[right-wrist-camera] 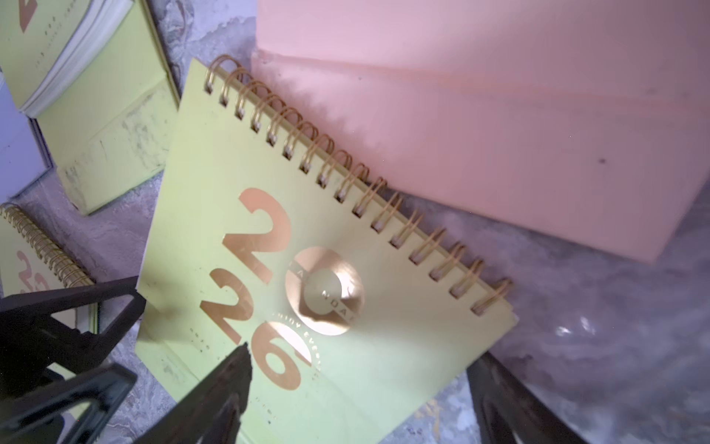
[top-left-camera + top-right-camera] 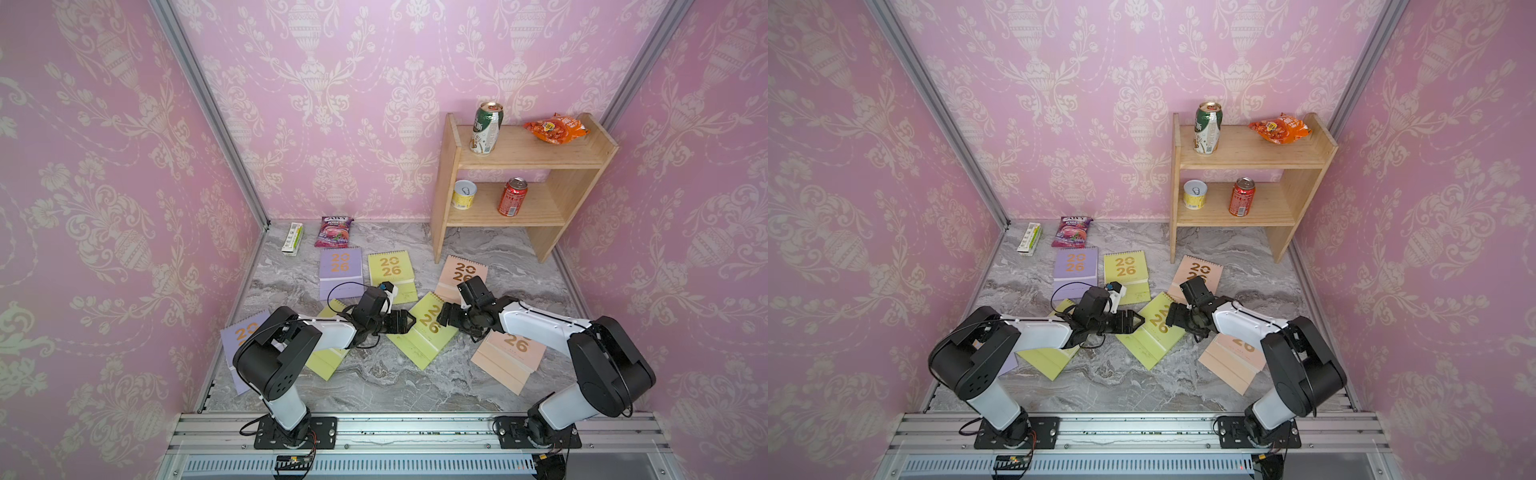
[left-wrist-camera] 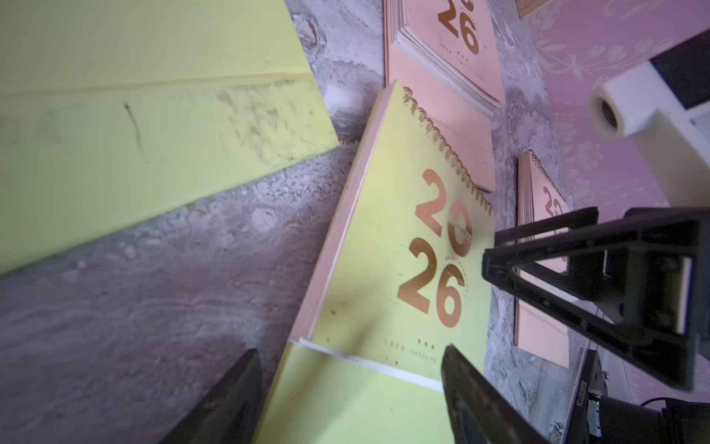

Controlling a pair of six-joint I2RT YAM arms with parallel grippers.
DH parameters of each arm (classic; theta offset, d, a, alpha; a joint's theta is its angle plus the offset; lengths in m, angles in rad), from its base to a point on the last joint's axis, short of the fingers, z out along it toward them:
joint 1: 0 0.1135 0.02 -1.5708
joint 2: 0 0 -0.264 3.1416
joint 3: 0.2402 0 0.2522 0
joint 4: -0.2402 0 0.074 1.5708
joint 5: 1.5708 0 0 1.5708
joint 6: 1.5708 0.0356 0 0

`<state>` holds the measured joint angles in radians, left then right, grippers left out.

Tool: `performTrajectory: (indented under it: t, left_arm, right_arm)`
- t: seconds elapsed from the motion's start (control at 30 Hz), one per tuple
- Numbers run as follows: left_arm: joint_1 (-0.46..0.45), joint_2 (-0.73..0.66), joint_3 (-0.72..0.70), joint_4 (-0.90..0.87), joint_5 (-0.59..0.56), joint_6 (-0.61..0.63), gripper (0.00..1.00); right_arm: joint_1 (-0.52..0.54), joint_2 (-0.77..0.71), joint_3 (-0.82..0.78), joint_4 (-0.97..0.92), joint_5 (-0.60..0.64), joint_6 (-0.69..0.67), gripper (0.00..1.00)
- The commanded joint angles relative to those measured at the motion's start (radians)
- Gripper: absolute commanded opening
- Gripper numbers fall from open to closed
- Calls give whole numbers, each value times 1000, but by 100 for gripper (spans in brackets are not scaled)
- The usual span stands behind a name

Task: Stack the calendars
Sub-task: Adjust the calendar at the center of the board.

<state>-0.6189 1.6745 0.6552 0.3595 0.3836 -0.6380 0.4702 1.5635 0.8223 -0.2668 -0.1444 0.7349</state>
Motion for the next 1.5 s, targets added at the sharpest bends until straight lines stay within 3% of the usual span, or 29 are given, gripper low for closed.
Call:
performTrajectory:
  t: [0.0,0.3,0.77,1.07,1.47]
  left_arm:
    - [-13,-27,-64,-94,14,-54,75]
    - [-6,-26,18,-177,-4,33,78]
    - [56,52,134,-260,-22,104,78]
    - [57,125,159,-202,15,82,76]
    - [56,164,126,-106,127,40,68]
  right_arm:
    - [-13,26,44,9,-37,-72,88]
    - [-19,66,118,-53,-87,-164,85]
    - [-17,-41,5,-118,-113,-101,83]
    - [-2,-42,-70,-42,-164,-50,83]
    - [5,63,-32,44,-227,-41,79]
